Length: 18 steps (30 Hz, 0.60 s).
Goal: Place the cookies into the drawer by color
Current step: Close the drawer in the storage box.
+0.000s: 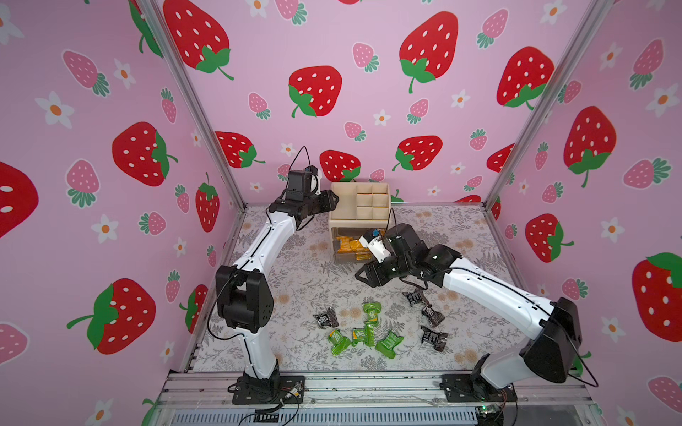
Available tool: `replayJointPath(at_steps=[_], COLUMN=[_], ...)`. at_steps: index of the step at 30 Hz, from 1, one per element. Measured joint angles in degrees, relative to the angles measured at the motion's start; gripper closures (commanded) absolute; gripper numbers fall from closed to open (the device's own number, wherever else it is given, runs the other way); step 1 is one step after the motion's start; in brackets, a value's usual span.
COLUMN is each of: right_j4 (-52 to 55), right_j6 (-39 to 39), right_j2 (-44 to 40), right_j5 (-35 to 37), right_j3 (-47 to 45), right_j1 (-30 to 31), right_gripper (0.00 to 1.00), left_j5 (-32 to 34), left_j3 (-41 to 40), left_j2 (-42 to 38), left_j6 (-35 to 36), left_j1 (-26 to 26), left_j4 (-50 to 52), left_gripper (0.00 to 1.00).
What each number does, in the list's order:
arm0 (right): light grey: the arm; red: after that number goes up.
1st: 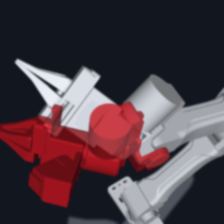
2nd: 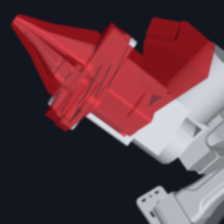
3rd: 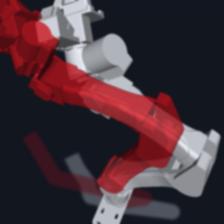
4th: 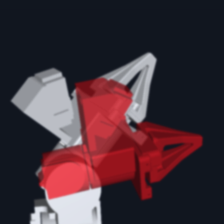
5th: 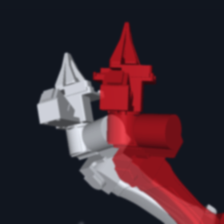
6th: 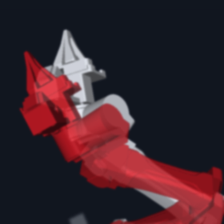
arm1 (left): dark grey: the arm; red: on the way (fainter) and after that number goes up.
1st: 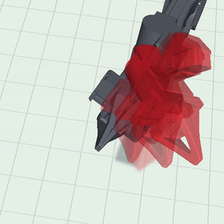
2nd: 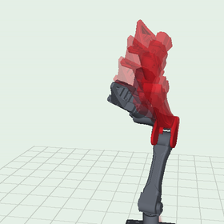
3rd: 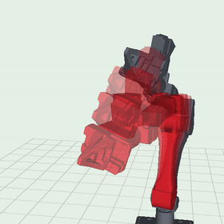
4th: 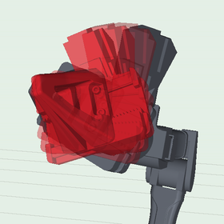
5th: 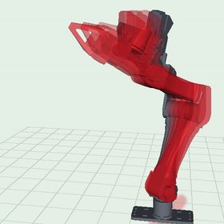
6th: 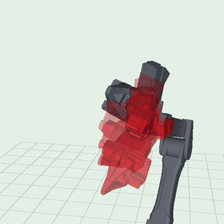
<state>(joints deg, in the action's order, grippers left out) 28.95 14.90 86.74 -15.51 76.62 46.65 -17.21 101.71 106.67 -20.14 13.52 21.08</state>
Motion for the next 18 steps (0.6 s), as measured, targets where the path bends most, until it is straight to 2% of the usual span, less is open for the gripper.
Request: replayJointPath(at_steps=[7,18], right_j4=[-0.39,2.84], right_j6=[-1.53,-5.31], right_j2=[6.54,15.96], right_j5=[0.07,4.52], right_j3=[3.37,17.20], right_j1=[-3.04,-3.58], right_gripper=[0.43,0.41], left_j5=[2.84,5.35], left_j3=[-1.92,-2.67], left_j2=[-1.75,-2.01], left_j6=[2.56,5.14], left_j1=[2.05,2.27], left_j4=[0.22,3.26], left_gripper=[0.62,0.69])
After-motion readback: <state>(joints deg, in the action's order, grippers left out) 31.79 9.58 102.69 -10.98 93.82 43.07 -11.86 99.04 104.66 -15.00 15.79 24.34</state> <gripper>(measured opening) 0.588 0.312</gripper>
